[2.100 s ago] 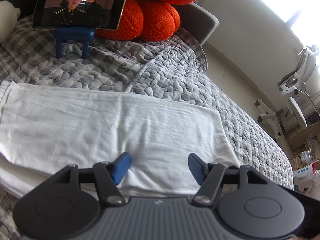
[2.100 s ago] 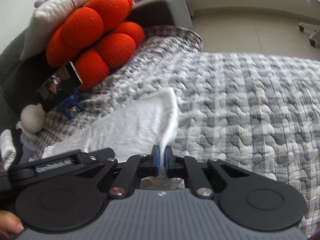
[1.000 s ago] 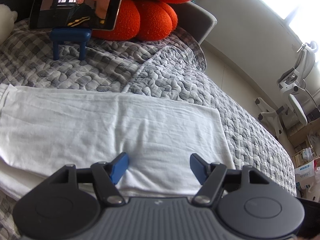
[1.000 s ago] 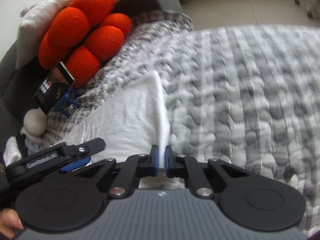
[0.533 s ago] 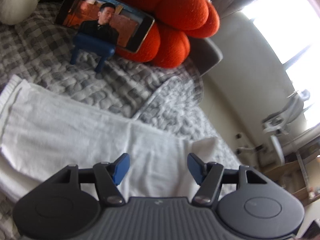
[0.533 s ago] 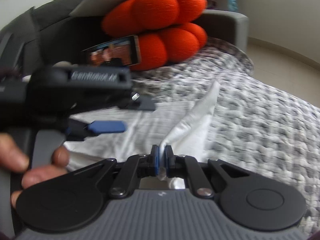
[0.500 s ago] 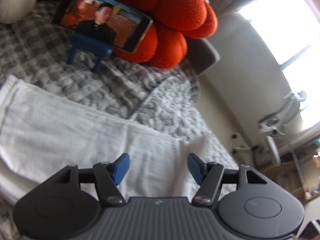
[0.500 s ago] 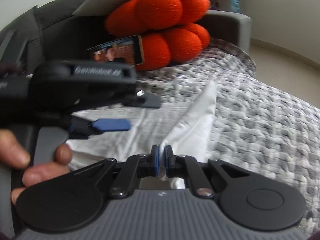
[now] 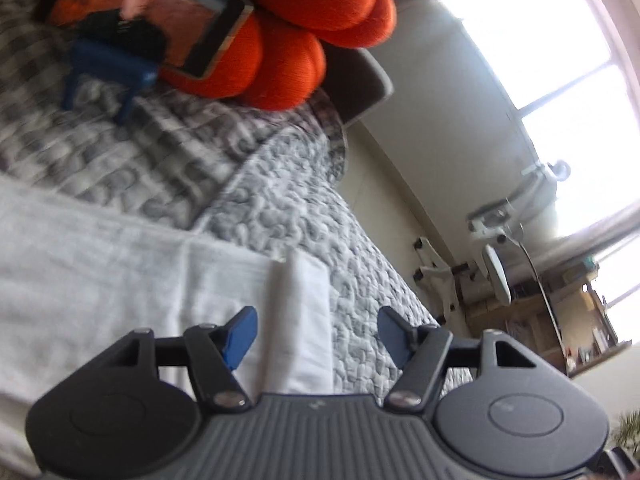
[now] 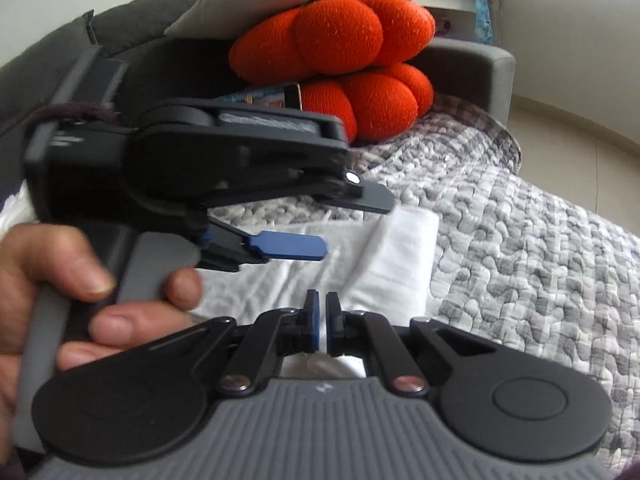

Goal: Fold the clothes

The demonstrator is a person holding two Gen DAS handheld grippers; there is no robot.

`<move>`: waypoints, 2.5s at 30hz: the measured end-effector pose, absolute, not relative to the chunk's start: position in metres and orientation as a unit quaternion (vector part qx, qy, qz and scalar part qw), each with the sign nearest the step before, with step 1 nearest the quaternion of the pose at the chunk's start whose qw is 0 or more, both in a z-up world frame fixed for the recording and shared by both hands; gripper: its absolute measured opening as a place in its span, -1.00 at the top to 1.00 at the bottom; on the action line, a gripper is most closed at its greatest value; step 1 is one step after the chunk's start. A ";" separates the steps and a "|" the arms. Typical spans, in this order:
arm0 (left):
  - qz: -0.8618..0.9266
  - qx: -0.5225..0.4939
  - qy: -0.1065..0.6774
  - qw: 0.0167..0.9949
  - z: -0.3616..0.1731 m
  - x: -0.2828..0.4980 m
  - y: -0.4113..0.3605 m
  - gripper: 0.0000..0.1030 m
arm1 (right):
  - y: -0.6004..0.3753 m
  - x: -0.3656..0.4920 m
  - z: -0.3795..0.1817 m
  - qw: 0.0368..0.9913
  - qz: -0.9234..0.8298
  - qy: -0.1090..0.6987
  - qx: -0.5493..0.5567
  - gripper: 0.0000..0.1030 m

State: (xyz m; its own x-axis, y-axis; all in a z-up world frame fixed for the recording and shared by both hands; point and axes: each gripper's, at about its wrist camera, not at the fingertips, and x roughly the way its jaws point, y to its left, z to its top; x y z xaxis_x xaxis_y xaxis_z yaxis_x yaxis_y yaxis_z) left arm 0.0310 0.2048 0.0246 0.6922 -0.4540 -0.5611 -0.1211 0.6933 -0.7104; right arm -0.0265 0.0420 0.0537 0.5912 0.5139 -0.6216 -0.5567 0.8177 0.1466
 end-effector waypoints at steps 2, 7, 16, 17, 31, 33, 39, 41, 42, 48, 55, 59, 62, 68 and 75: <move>-0.104 -0.372 0.391 0.836 0.022 0.038 0.202 -0.25 | 0.044 -0.025 0.051 0.890 0.293 0.346 -0.043 0.97; -0.105 -0.364 0.404 0.832 0.017 0.045 0.202 -0.24 | 0.035 -0.023 0.051 0.887 0.293 0.352 -0.062 0.71; -0.110 -0.361 0.403 0.834 0.014 0.041 0.207 0.01 | 0.045 -0.031 0.044 0.870 0.328 0.360 -0.080 0.31; -0.110 -0.361 0.402 0.834 0.014 0.040 0.209 0.01 | 0.048 -0.032 0.041 0.868 0.325 0.362 -0.097 0.31; -0.122 -0.385 0.405 0.820 0.015 0.040 0.210 -0.10 | 0.028 -0.030 0.050 0.878 0.323 0.348 -0.062 0.89; -0.127 -0.383 0.404 0.821 0.015 0.042 0.206 -0.09 | 0.027 -0.030 0.053 0.878 0.327 0.344 -0.056 0.89; -0.137 -0.371 0.404 0.825 0.012 0.047 0.193 0.15 | 0.026 -0.032 0.058 0.879 0.338 0.333 -0.046 0.88; -0.132 -0.364 0.402 0.830 0.011 0.048 0.191 0.44 | 0.026 -0.032 0.058 0.878 0.342 0.332 -0.045 0.88; -0.128 -0.363 0.399 0.832 0.011 0.048 0.192 0.74 | 0.027 -0.032 0.059 0.877 0.343 0.332 -0.046 0.88; -0.124 -0.345 0.361 0.858 0.023 0.041 0.200 0.88 | 0.035 -0.039 0.063 0.879 0.351 0.322 -0.034 0.88; -0.102 -0.340 0.333 0.874 0.034 0.026 0.230 0.89 | 0.049 -0.044 0.069 0.873 0.364 0.324 -0.017 0.89; -0.076 -0.347 0.320 0.878 0.036 0.006 0.259 0.89 | 0.069 -0.046 0.069 0.861 0.385 0.333 -0.013 0.89; -0.061 -0.362 0.299 0.881 0.037 -0.010 0.281 0.89 | 0.087 -0.052 0.069 0.853 0.402 0.334 -0.007 0.89; -0.025 -0.378 0.262 0.888 0.040 -0.038 0.321 0.89 | 0.123 -0.061 0.065 0.838 0.427 0.339 0.000 0.89; 0.002 -0.381 0.236 0.894 0.034 -0.059 0.352 0.89 | 0.155 -0.067 0.056 0.822 0.447 0.353 -0.003 0.89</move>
